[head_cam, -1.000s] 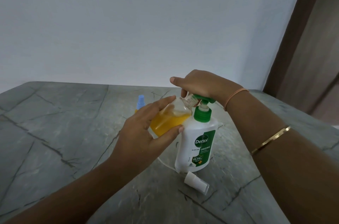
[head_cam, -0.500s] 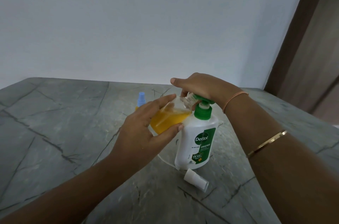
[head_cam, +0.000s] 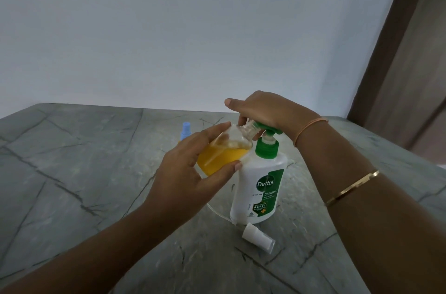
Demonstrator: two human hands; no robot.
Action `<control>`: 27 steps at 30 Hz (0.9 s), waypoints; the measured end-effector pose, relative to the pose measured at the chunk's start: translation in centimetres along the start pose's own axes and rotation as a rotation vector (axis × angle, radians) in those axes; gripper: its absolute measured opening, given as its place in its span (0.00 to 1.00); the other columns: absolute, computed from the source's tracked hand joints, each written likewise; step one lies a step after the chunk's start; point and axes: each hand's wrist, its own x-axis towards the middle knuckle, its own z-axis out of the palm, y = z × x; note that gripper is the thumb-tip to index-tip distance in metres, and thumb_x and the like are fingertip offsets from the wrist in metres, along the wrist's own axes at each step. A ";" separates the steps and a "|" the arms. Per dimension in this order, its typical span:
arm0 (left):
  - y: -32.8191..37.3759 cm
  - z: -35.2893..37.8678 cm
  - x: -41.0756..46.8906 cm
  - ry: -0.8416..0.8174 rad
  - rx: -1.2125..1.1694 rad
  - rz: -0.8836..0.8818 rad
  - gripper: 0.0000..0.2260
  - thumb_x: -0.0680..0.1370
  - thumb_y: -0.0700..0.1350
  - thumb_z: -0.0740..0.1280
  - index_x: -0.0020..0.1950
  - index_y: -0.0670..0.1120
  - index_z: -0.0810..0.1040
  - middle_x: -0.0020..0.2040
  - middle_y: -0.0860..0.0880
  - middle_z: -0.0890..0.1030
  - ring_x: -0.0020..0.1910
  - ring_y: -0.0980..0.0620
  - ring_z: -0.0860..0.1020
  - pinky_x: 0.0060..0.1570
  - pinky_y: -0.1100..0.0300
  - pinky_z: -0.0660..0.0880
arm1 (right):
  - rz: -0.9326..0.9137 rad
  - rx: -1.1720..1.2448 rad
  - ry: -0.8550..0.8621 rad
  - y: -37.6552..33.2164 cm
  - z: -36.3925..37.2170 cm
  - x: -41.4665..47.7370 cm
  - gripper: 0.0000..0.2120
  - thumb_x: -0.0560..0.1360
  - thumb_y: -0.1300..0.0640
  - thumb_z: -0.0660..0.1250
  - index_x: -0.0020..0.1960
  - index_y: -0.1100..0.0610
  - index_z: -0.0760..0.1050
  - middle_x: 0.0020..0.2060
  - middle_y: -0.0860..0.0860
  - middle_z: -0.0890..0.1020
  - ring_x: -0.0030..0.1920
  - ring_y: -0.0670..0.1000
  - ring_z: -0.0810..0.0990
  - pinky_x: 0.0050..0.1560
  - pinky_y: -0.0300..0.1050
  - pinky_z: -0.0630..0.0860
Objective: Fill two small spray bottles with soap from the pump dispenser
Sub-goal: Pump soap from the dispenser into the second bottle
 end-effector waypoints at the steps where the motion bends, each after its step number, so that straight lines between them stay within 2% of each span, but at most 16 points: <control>1: 0.0 0.0 0.0 -0.004 0.001 -0.006 0.22 0.66 0.65 0.66 0.56 0.73 0.61 0.52 0.75 0.64 0.52 0.71 0.68 0.47 0.65 0.72 | 0.008 0.013 -0.008 0.1 0.1 0.0 0.25 0.78 0.39 0.54 0.54 0.60 0.74 0.32 0.51 0.78 0.27 0.46 0.76 0.33 0.40 0.70; 4: 0.0 0.0 0.0 -0.008 0.009 -0.011 0.21 0.66 0.65 0.65 0.55 0.74 0.61 0.51 0.75 0.64 0.51 0.72 0.67 0.47 0.65 0.72 | 0.030 0.040 -0.025 0.2 0.4 0.0 0.25 0.78 0.39 0.54 0.55 0.60 0.74 0.32 0.52 0.79 0.28 0.48 0.77 0.39 0.41 0.74; 7: 0.0 0.0 0.0 -0.014 0.015 -0.021 0.21 0.64 0.66 0.62 0.55 0.75 0.61 0.49 0.77 0.64 0.50 0.75 0.67 0.45 0.69 0.68 | 0.014 0.024 -0.025 0.2 0.4 -0.2 0.25 0.78 0.39 0.53 0.56 0.60 0.74 0.32 0.51 0.79 0.27 0.46 0.77 0.35 0.40 0.71; 9: -0.1 0.0 0.0 -0.018 0.008 -0.011 0.21 0.66 0.68 0.65 0.55 0.75 0.61 0.49 0.79 0.65 0.51 0.76 0.67 0.44 0.70 0.68 | 0.000 0.018 -0.025 0.1 0.3 -0.2 0.25 0.79 0.39 0.53 0.55 0.60 0.74 0.32 0.51 0.78 0.26 0.45 0.76 0.34 0.40 0.70; 13: -0.3 0.0 0.1 -0.013 0.013 0.005 0.22 0.66 0.64 0.66 0.56 0.77 0.61 0.50 0.84 0.64 0.54 0.79 0.65 0.44 0.71 0.68 | -0.019 -0.049 0.008 -0.4 -0.4 -0.2 0.26 0.78 0.38 0.53 0.50 0.60 0.77 0.33 0.50 0.78 0.25 0.46 0.73 0.28 0.38 0.65; 17: -0.2 -0.1 0.1 0.005 -0.004 0.007 0.22 0.66 0.63 0.66 0.57 0.75 0.62 0.49 0.79 0.68 0.54 0.76 0.67 0.44 0.71 0.68 | -0.032 -0.041 0.002 -0.4 -0.4 -0.2 0.25 0.79 0.39 0.53 0.50 0.60 0.76 0.33 0.50 0.78 0.27 0.46 0.75 0.28 0.39 0.66; 21: -0.2 -0.2 0.1 0.016 -0.007 0.017 0.21 0.66 0.65 0.64 0.57 0.74 0.62 0.50 0.80 0.67 0.55 0.75 0.68 0.45 0.72 0.68 | 0.001 0.015 -0.019 0.0 -0.1 -0.1 0.25 0.78 0.39 0.53 0.53 0.61 0.74 0.32 0.52 0.79 0.29 0.48 0.77 0.34 0.41 0.70; 24: -0.5 -0.1 0.1 0.013 0.001 0.026 0.21 0.67 0.65 0.62 0.58 0.74 0.62 0.50 0.79 0.68 0.56 0.74 0.68 0.45 0.72 0.68 | 0.016 0.042 -0.032 0.3 0.3 0.0 0.25 0.78 0.39 0.54 0.53 0.61 0.74 0.31 0.53 0.80 0.31 0.51 0.77 0.43 0.45 0.74; 27: -0.5 0.0 0.1 0.005 0.020 0.018 0.20 0.66 0.66 0.62 0.57 0.76 0.61 0.51 0.81 0.67 0.56 0.76 0.66 0.44 0.73 0.66 | 0.007 0.034 -0.028 0.2 0.4 0.0 0.25 0.78 0.39 0.54 0.52 0.61 0.75 0.30 0.52 0.79 0.29 0.49 0.77 0.40 0.43 0.73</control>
